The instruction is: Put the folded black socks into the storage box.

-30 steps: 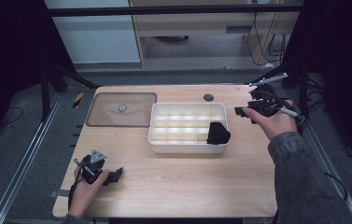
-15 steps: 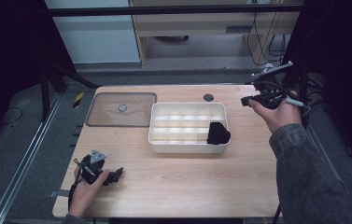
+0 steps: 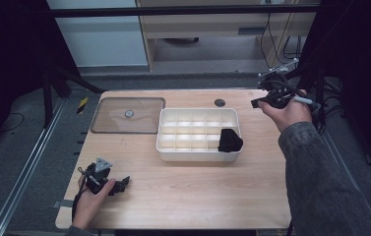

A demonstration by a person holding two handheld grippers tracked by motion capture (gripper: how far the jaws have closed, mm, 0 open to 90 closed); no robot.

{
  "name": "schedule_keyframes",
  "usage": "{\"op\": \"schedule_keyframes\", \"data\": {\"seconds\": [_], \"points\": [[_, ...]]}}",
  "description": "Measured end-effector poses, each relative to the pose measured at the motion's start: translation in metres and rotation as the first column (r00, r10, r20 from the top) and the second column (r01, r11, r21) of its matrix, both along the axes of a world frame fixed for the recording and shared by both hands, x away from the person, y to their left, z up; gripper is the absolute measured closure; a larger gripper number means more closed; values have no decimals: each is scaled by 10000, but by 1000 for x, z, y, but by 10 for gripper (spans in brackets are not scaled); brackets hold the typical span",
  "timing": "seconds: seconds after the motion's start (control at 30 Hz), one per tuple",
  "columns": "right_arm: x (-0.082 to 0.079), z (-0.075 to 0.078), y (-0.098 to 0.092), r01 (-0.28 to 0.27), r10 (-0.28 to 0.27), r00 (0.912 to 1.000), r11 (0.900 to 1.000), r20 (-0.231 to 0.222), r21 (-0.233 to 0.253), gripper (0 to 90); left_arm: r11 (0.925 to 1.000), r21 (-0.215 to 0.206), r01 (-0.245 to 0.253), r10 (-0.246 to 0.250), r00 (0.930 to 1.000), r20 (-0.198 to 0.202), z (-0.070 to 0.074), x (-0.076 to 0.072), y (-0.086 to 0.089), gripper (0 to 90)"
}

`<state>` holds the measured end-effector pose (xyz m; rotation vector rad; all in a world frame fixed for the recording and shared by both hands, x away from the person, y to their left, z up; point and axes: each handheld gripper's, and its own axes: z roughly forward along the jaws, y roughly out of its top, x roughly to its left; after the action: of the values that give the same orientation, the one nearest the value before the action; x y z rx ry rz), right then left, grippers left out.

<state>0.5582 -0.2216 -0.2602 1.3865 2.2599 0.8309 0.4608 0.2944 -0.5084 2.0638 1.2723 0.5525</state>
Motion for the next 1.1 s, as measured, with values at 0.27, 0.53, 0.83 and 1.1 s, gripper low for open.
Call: {"op": "schedule_keyframes", "data": {"seconds": [0.27, 0.53, 0.83, 1.1], "points": [[8, -8, 7, -145, 139, 9993, 9997, -339, -197, 900, 10000, -13, -7, 7, 10000, 6, 0, 0, 0, 0], [18, -19, 17, -316, 288, 9969, 9988, -736, -378, 900, 10000, -13, -9, 9, 10000, 5, 0, 0, 0, 0], [26, -36, 29, -440, 377, 9934, 9974, -1083, -565, 900, 10000, -7, -1, 1, 10000, 9, 0, 0, 0, 0], [30, -42, 40, -697, 606, 9899, 9953, -1280, -674, 900, 10000, -6, 3, -3, 10000, 8, 0, 0, 0, 0]]}}
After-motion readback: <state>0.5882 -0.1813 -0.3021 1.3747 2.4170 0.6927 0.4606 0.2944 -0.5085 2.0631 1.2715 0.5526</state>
